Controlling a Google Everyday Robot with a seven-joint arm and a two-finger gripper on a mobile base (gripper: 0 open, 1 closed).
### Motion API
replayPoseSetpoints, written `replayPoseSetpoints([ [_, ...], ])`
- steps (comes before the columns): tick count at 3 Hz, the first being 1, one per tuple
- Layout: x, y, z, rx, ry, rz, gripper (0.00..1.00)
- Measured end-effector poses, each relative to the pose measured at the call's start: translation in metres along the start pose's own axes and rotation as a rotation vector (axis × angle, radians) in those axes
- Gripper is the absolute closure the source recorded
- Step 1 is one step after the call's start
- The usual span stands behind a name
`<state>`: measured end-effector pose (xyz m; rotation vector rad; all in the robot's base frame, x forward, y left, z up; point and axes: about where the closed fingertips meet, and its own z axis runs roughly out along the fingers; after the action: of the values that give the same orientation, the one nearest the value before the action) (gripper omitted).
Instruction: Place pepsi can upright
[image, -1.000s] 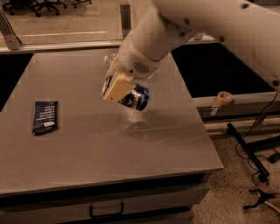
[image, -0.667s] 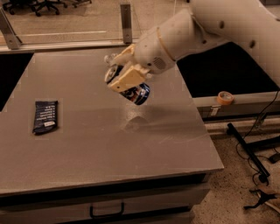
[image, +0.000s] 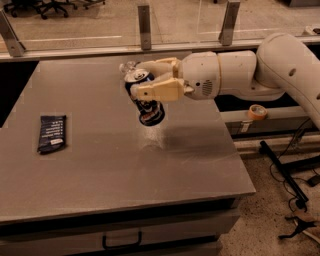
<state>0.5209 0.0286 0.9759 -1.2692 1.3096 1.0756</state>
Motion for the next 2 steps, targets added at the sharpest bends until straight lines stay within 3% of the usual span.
replayPoseSetpoints([
  [1,-0.001,0.01,-0.008,-0.009,-0.119,0.072,1.0],
  [2,0.01,0.018,-0.009,-0.005,-0.162,0.1,1.0],
])
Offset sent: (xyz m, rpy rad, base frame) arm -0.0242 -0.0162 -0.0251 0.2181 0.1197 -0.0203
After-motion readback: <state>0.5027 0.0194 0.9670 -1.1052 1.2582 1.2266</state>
